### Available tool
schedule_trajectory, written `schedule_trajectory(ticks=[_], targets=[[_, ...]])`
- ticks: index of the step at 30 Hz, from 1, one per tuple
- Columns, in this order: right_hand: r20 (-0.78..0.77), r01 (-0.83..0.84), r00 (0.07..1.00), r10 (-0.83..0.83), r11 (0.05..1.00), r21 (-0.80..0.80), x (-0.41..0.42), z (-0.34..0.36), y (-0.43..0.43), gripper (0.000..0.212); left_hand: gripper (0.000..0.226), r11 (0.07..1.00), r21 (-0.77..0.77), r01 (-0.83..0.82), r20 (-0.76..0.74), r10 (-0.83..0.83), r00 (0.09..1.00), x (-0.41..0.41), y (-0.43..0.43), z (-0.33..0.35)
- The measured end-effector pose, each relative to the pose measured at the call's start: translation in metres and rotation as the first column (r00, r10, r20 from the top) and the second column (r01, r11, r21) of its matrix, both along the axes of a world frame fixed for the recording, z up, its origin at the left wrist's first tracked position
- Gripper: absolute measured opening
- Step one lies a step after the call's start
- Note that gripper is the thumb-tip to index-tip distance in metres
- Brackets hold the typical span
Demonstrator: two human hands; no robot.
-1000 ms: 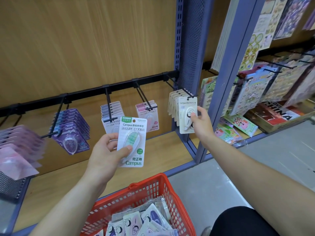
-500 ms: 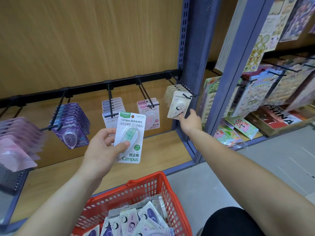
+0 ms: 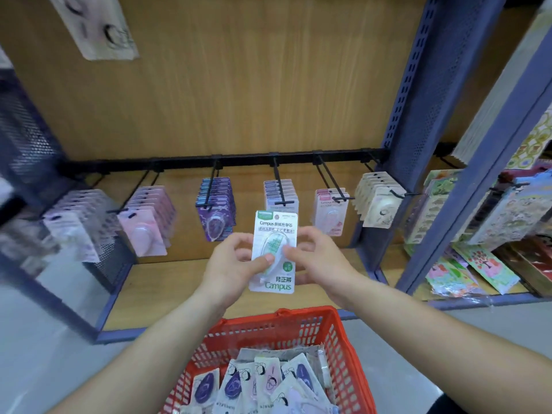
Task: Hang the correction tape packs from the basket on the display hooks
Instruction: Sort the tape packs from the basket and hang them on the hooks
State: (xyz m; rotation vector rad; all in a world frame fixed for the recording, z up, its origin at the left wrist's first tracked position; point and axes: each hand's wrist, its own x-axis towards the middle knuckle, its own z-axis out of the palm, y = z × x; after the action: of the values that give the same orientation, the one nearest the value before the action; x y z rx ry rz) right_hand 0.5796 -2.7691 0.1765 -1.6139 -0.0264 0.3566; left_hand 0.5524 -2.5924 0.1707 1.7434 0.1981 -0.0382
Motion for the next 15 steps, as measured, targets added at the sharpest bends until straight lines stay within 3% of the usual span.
schedule_trajectory(ticks=[5,9,15], targets=[[0.016,-0.044,0.999,0.045,0.997,-0.056,-0.014,-0.007,0.028,0.020,0.013,0.972,0.230,-0.040,0.083,0.021,0.996,-0.020,0.038,0.006],[0.072,-0.068,0.994,0.077,0.990,-0.120,-0.022,-0.006,0.058,0.019,0.006,0.894,0.445,-0.041,0.092,0.000,0.996,-0.036,0.074,0.012],[0.198,-0.101,0.972,0.129,0.984,-0.144,-0.021,0.018,0.115,0.019,0.035,0.747,0.658,-0.092,0.100,0.034,0.994,-0.060,0.130,0.049]])
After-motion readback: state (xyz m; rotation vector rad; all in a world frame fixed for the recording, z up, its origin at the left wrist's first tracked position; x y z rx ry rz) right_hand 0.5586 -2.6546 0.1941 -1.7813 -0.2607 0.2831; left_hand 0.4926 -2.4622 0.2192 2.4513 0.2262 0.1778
